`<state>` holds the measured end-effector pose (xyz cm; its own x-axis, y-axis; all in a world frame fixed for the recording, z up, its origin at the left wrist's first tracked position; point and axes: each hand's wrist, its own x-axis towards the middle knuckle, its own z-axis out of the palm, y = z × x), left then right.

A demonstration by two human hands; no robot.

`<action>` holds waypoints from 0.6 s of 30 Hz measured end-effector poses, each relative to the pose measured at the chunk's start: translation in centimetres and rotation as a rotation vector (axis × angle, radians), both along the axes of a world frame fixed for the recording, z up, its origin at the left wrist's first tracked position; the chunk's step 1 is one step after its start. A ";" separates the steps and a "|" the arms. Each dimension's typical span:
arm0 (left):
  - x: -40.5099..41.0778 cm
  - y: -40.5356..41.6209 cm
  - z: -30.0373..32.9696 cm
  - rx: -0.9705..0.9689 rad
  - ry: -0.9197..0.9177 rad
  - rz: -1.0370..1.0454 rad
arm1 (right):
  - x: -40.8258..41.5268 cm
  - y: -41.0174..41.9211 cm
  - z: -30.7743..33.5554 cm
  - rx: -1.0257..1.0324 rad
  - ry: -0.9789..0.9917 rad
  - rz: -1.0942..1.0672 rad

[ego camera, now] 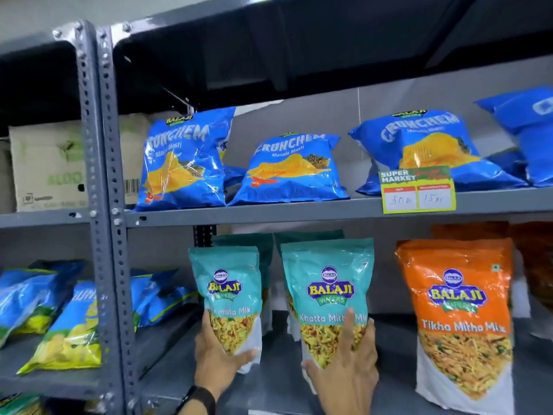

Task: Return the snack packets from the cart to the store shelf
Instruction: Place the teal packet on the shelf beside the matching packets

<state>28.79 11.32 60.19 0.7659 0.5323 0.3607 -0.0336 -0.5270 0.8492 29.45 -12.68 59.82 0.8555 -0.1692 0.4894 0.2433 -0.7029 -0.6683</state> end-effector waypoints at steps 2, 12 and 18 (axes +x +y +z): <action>-0.6 -0.7 -0.1 0.020 -0.011 0.023 | -0.2 1.1 0.0 -0.013 -0.016 -0.001; -3.3 -2.1 -1.2 0.098 -0.019 0.086 | -1.8 3.6 -0.5 -0.156 -0.119 -0.045; -3.2 -0.4 -0.6 0.105 -0.051 -0.052 | -1.0 4.1 -1.0 -0.155 -0.159 -0.068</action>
<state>25.62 10.93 59.59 0.7706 0.4497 0.4516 -0.1052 -0.6092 0.7860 28.41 -8.61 58.87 0.7549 -0.1366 0.6414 0.2851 -0.8125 -0.5085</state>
